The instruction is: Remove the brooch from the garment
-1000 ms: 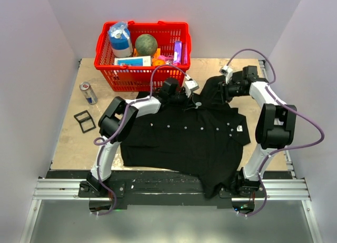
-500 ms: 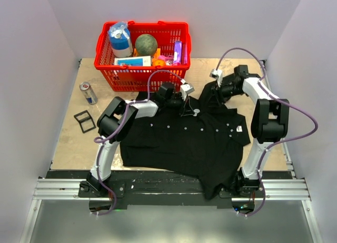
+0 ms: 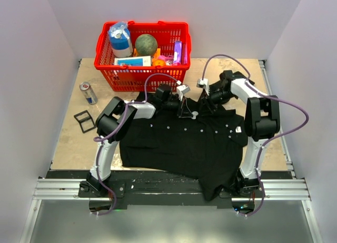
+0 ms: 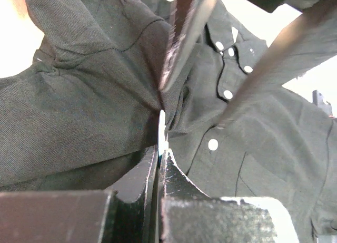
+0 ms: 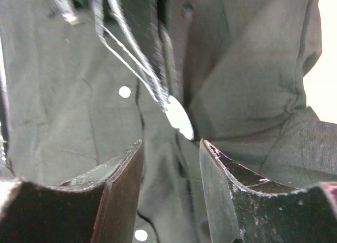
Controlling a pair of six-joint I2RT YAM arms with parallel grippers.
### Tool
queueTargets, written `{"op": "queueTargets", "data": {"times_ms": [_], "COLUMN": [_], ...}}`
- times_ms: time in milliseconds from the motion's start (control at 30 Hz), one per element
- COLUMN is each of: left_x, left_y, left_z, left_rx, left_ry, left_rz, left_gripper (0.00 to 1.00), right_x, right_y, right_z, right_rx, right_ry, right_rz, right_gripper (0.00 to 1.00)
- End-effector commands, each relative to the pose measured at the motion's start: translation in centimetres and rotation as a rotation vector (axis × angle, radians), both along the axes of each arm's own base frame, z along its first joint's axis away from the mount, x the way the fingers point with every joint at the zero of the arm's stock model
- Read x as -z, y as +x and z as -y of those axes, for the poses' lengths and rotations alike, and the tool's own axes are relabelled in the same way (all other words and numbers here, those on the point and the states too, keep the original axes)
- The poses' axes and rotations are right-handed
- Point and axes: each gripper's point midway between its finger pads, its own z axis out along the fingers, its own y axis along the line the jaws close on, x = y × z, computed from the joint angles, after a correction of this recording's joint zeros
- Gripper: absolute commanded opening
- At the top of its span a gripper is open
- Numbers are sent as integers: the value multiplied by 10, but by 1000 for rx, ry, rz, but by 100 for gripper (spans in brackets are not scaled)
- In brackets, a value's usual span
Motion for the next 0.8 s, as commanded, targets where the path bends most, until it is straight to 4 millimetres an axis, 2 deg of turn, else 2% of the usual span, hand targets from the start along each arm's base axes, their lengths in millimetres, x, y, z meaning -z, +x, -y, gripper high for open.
{"op": "queueTargets", "data": {"times_ms": [0, 67, 133, 300, 533, 667, 767], "left_x": [-29, -25, -20, -9, 0, 2, 4], "left_y": [-1, -1, 2, 5, 5, 5, 7], "left_z": [3, 2, 1, 2, 3, 2, 0], "left_rx": [32, 33, 25, 20, 38, 31, 19], "left_ry": [-72, -59, -41, -21, -21, -14, -13], "left_rz": [22, 27, 33, 24, -10, -5, -2], "left_gripper": [0, 0, 11, 14, 32, 30, 19], "right_x": [6, 9, 12, 10, 14, 18, 17], "right_y": [7, 8, 9, 10, 17, 21, 23], "right_z": [4, 3, 2, 2, -2, -7, -12], "right_rx": [-37, -41, -40, -18, 19, 56, 68], "right_ry": [-25, -31, -34, -38, -48, -47, -48], "right_rz": [20, 22, 16, 1, -1, -15, -21], "right_gripper": [49, 49, 48, 47, 45, 44, 43]}}
